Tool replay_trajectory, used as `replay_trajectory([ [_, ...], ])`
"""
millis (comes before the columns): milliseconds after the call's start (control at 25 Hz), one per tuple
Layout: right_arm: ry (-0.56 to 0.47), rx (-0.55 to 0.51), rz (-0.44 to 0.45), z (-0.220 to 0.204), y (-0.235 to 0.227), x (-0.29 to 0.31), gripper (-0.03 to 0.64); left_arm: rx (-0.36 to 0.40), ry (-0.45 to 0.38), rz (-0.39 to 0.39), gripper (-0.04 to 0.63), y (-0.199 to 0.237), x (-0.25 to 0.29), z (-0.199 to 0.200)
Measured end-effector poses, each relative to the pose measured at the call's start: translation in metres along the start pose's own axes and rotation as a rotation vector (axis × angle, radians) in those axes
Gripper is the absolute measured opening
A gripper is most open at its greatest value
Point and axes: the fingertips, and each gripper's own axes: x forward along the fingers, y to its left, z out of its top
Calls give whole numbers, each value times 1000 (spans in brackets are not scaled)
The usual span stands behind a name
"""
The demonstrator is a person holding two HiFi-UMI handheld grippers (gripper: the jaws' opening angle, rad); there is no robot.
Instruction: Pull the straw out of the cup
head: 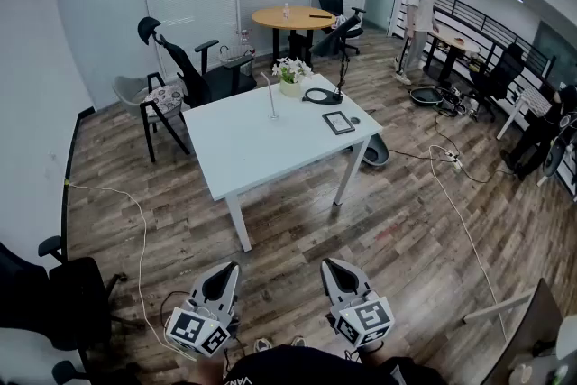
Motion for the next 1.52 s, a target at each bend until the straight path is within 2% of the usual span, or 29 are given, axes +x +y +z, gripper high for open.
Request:
replay_trajectory([
  [480, 3, 6, 6, -5, -8, -2, 15, -8, 4, 7, 11, -5, 6, -7],
  [720, -28, 77, 54, -4, -9, -1, 17, -20, 11, 10, 11, -8, 11, -11],
  [960, -20, 72, 29, -9, -27, -8, 17, -24, 13, 23, 11, -16, 18, -18],
  [1240, -9, 65, 45, -17, -46, -15, 17, -26, 13, 48, 11, -26, 27, -31],
  [1520, 7, 71, 53, -19, -57, -3, 17, -50, 24, 70, 11, -15, 40, -38],
])
